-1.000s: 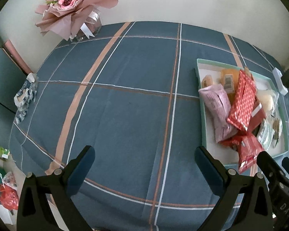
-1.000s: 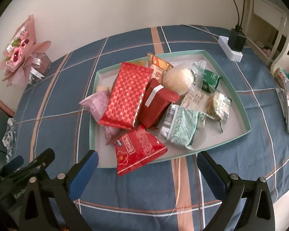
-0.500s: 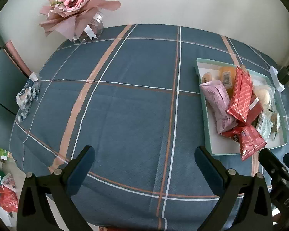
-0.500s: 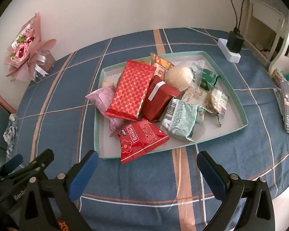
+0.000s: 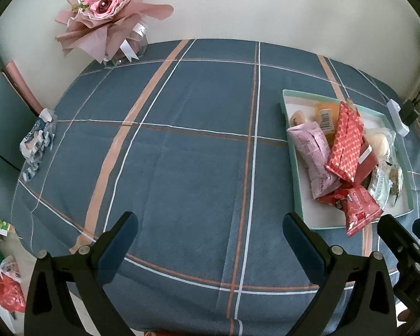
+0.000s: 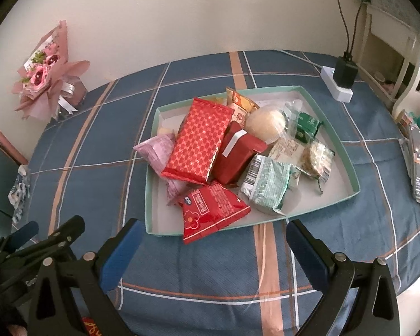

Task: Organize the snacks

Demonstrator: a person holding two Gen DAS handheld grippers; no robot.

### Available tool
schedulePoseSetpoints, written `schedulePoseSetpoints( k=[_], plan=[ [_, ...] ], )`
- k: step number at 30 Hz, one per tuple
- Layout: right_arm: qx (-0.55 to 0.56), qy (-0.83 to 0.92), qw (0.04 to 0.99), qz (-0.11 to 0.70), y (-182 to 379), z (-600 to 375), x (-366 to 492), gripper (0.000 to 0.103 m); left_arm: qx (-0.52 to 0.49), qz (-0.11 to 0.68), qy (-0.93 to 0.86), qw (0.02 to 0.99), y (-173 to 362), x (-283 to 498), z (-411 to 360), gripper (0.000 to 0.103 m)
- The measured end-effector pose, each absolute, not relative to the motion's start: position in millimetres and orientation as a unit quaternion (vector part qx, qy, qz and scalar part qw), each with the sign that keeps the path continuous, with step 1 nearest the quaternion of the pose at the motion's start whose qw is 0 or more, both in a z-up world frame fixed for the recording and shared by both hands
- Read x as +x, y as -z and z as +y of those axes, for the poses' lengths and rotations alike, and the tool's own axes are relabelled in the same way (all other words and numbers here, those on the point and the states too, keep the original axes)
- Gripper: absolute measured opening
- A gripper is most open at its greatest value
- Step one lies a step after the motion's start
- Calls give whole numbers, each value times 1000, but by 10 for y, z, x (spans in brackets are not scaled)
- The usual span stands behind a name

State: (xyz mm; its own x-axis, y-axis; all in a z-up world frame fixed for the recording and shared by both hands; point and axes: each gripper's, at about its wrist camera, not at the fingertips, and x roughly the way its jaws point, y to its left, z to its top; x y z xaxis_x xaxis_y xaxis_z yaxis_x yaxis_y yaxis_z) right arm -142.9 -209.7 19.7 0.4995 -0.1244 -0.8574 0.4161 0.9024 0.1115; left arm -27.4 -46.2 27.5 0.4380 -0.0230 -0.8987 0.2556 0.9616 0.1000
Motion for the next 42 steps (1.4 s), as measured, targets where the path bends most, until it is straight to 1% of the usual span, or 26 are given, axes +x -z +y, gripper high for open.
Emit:
schedulePoseSetpoints(
  k=[42],
  plan=[
    [146,148,857,471,-215,-2095,-1424,103,118,515,73,846,-299,-263,-443,103]
  ],
)
